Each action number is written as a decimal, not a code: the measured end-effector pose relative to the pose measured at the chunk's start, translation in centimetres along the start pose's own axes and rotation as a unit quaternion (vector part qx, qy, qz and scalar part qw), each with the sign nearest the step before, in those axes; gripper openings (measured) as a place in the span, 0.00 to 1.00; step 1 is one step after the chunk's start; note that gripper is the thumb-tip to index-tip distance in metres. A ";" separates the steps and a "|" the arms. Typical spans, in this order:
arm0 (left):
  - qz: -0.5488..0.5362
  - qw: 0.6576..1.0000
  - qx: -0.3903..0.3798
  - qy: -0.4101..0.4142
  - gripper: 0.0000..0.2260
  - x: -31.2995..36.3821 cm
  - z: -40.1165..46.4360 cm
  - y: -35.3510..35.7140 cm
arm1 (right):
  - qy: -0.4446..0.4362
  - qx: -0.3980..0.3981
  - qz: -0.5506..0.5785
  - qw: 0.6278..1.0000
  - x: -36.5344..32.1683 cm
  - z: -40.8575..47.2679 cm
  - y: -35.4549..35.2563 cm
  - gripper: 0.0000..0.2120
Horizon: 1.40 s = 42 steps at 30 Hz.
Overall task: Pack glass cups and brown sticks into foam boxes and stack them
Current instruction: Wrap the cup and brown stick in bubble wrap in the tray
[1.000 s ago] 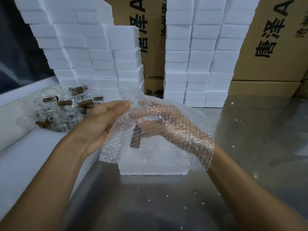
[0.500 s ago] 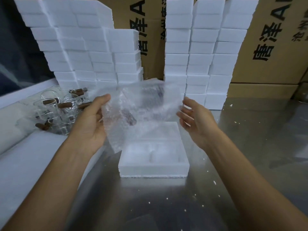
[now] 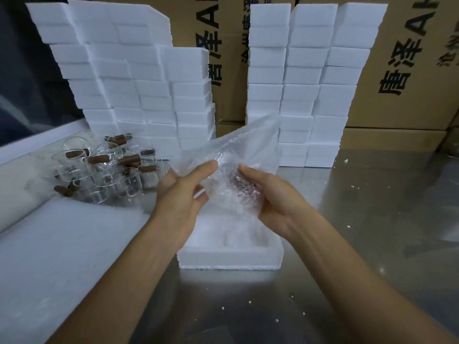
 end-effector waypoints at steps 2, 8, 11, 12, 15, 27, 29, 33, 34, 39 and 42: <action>0.032 0.998 -0.042 -0.017 0.18 -0.5 0.1 0.1 | -0.052 0.044 -0.071 0.995 -1.0 0.0 -0.7 0.11; 0.105 0.986 -0.113 -0.062 0.20 -0.6 0.5 -0.6 | -0.192 0.050 -0.315 0.928 -3.6 -1.0 -0.8 0.05; 0.111 0.987 -0.104 -0.051 0.24 -0.7 0.6 -0.8 | -0.221 0.017 -0.347 0.911 -3.4 -1.2 -0.2 0.04; 0.108 0.989 -0.095 -0.042 0.24 -0.8 0.6 -0.8 | -0.223 0.013 -0.350 0.910 -3.2 -1.2 0.0 0.04; 0.099 0.993 -0.056 -0.014 0.12 -0.7 0.6 -1.1 | -0.226 0.008 -0.358 0.906 -2.7 -1.1 0.3 0.05; 0.088 0.995 0.046 -0.004 0.14 1.1 0.7 -2.0 | -0.231 0.002 -0.379 0.896 -2.7 -0.8 -0.4 0.15; 0.110 0.992 0.061 0.014 0.13 1.3 0.6 -2.0 | -0.228 0.002 -0.380 0.896 -2.6 -0.6 -0.5 0.15; 0.147 0.983 0.096 0.053 0.12 1.6 0.4 -2.2 | -0.234 0.006 -0.371 0.899 -2.2 -0.3 -0.4 0.14; 0.148 0.982 0.098 0.059 0.12 1.6 0.4 -2.2 | -0.239 0.012 -0.369 0.898 -2.0 -0.3 -0.4 0.15; 0.171 0.976 0.107 0.083 0.10 1.3 0.2 -2.0 | -0.269 0.025 -0.403 0.874 -1.4 -0.3 0.1 0.14; 0.184 0.970 0.123 0.097 0.09 1.4 0.2 -2.2 | -0.279 0.033 -0.409 0.868 -1.4 -0.3 0.3 0.15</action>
Point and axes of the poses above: each hand's wrist, its own z-axis towards the middle knuckle, its own y-axis out of the palm, x = y × z, the point moved 4 cm from there along z, towards the middle knuckle, and after that the axes turned 1 degree about y, right-handed, at the moved point
